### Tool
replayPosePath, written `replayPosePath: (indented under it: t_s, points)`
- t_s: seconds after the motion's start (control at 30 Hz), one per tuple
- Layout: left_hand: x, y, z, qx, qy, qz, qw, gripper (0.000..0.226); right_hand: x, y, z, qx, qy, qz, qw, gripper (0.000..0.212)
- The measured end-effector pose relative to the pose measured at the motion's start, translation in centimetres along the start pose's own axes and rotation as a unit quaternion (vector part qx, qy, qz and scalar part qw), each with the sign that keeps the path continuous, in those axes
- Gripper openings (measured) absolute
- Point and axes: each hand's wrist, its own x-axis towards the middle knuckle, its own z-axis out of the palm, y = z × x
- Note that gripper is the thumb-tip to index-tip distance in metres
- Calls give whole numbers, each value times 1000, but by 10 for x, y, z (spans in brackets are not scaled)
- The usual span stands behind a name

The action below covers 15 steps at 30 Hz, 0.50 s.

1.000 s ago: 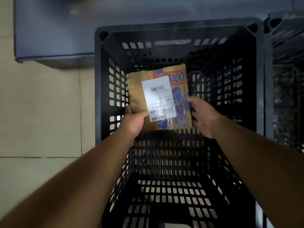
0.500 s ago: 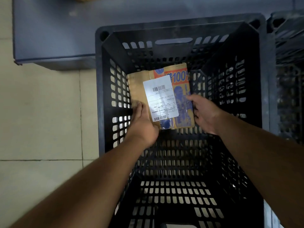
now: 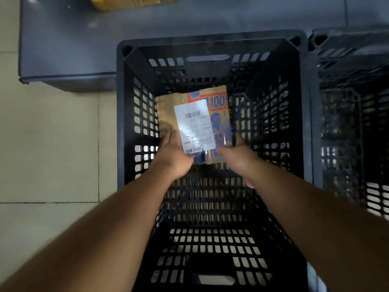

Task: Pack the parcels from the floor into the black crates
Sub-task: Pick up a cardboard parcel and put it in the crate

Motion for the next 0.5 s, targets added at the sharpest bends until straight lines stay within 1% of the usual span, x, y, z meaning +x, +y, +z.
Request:
replayPosePath:
  t_s: [0.03, 0.1, 0.2, 0.23, 0.3, 0.37, 0.43, 0.5]
  points:
    - [-7, 3, -1, -11, 13, 0, 1000, 88, -10, 5, 2, -12, 8, 9, 1000, 75]
    - [-30, 10, 1, -22, 16, 5, 1000, 79, -39, 18, 6, -18, 0, 21, 1000, 69]
    - [-81, 17, 2, -6, -9, 8, 1000, 80, -88, 30, 2, -25, -24, 22, 999, 62]
    - [-99, 17, 1, -9, -11, 6, 1000, 79, -105, 32, 0, -29, -30, 17, 999, 57]
    - [-132, 20, -2, -22, -15, -13, 1000, 80, -134, 36, -5, -30, -43, 6, 999, 51]
    - [-177, 31, -11, -45, -9, -26, 999, 72, -171, 37, -24, -36, -49, -12, 998, 54]
    - [-222, 46, -22, -63, 8, -19, 998, 61, -206, 36, -50, -52, -40, -26, 998, 65]
    - [-261, 64, -36, -73, 22, -8, 997, 59, -240, 33, -81, -61, -28, -31, 997, 73]
